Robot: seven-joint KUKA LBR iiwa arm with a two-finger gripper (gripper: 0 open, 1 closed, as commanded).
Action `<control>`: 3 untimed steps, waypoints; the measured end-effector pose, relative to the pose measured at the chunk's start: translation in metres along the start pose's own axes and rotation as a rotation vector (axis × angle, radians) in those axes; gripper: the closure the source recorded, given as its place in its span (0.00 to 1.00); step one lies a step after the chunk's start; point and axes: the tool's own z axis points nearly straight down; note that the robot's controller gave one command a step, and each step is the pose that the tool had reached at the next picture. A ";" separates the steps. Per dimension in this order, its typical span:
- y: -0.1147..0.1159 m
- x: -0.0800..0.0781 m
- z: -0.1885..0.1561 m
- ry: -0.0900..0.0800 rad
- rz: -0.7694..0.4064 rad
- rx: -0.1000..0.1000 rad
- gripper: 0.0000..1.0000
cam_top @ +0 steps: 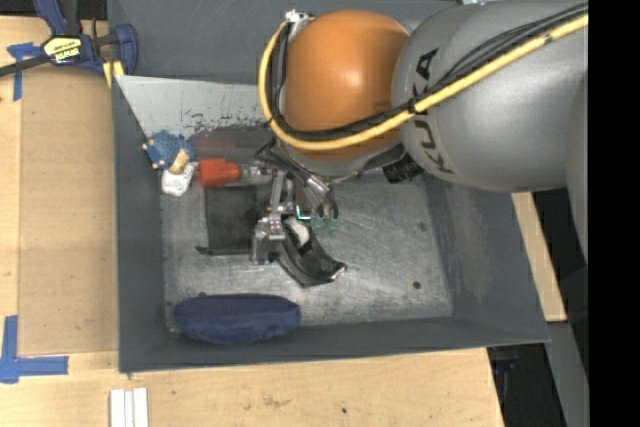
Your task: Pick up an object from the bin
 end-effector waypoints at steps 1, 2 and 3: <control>-0.013 -0.029 0.129 -0.002 -0.018 0.000 0.00; -0.010 -0.031 0.124 -0.011 -0.018 -0.006 1.00; -0.031 -0.033 -0.044 -0.017 -0.075 -0.002 1.00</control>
Offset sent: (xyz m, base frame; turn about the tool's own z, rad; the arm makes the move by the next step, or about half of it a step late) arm 0.0289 -0.0119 -0.1252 -0.0183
